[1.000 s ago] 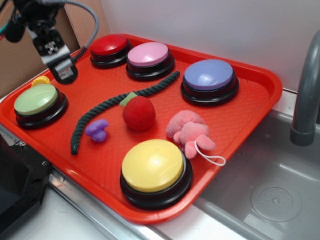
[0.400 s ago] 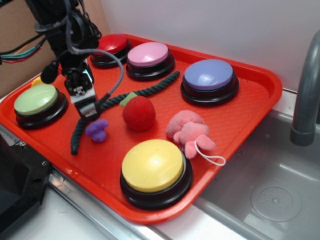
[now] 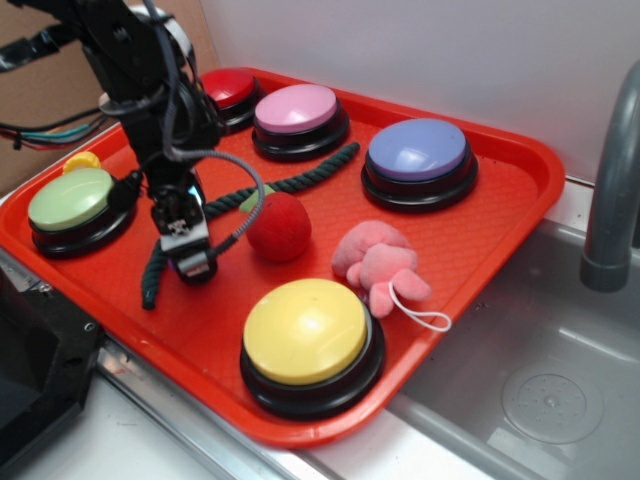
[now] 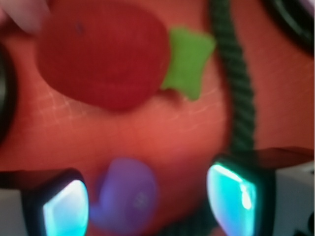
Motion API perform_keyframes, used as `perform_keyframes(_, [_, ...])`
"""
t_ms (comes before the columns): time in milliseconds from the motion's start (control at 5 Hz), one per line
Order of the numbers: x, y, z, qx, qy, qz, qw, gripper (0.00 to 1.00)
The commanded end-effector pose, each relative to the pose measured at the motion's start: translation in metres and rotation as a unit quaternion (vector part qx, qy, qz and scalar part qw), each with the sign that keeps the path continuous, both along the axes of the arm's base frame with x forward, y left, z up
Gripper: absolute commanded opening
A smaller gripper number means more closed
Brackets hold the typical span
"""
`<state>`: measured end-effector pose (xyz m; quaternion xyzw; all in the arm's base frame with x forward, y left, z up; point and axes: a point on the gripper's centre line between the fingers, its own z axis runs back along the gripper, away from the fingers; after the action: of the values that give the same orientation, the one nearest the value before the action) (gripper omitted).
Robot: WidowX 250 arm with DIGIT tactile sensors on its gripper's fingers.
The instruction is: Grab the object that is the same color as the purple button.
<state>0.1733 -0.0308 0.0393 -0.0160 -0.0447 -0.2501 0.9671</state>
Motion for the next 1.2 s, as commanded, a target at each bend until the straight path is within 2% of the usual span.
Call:
perform_keyframes(0, [0.000,-0.010,-0.015,0.005,0.000,-0.021,1.000,1.00])
perform_keyframes(200, [-0.001,-0.009,-0.015,0.000,0.003,-0.014,1.000,0.16])
perform_keyframes(400, [-0.004,-0.006,-0.009,-0.006,0.002,-0.006,1.000,0.00])
perform_keyframes(600, [-0.012,-0.005,0.001,-0.025,0.005,0.000,1.000,0.00])
perform_keyframes(1000, [-0.013,-0.003,0.004,-0.017,0.008,0.006,1.000,0.00])
